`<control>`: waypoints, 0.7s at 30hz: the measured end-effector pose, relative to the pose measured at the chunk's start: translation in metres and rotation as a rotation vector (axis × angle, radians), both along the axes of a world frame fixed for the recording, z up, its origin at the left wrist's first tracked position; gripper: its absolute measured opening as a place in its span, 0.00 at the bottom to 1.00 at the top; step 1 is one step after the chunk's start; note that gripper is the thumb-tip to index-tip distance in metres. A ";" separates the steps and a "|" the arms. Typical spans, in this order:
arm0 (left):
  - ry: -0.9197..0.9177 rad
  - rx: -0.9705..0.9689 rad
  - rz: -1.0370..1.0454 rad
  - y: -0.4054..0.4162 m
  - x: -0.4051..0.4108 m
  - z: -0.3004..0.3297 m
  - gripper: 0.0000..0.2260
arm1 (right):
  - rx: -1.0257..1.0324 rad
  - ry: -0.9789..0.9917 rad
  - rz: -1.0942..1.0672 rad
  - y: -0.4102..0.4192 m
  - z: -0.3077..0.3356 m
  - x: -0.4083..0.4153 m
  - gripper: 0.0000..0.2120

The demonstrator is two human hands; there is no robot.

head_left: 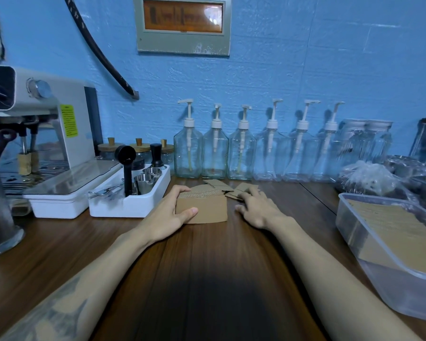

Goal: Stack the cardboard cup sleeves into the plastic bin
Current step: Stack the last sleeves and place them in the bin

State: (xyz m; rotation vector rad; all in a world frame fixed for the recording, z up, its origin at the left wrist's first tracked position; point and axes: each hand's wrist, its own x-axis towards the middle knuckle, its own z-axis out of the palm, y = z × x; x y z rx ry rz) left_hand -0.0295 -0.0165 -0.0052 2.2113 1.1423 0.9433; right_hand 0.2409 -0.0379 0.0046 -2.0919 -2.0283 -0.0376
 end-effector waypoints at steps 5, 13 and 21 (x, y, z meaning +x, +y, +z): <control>-0.011 -0.008 -0.003 0.000 0.001 0.000 0.20 | -0.021 -0.063 0.024 0.011 0.003 0.002 0.22; -0.038 -0.032 -0.023 -0.001 0.000 0.000 0.20 | 0.019 -0.023 0.042 -0.006 0.003 0.005 0.21; -0.052 -0.026 -0.020 -0.005 -0.001 0.000 0.20 | 0.103 -0.082 -0.003 -0.013 0.009 0.003 0.19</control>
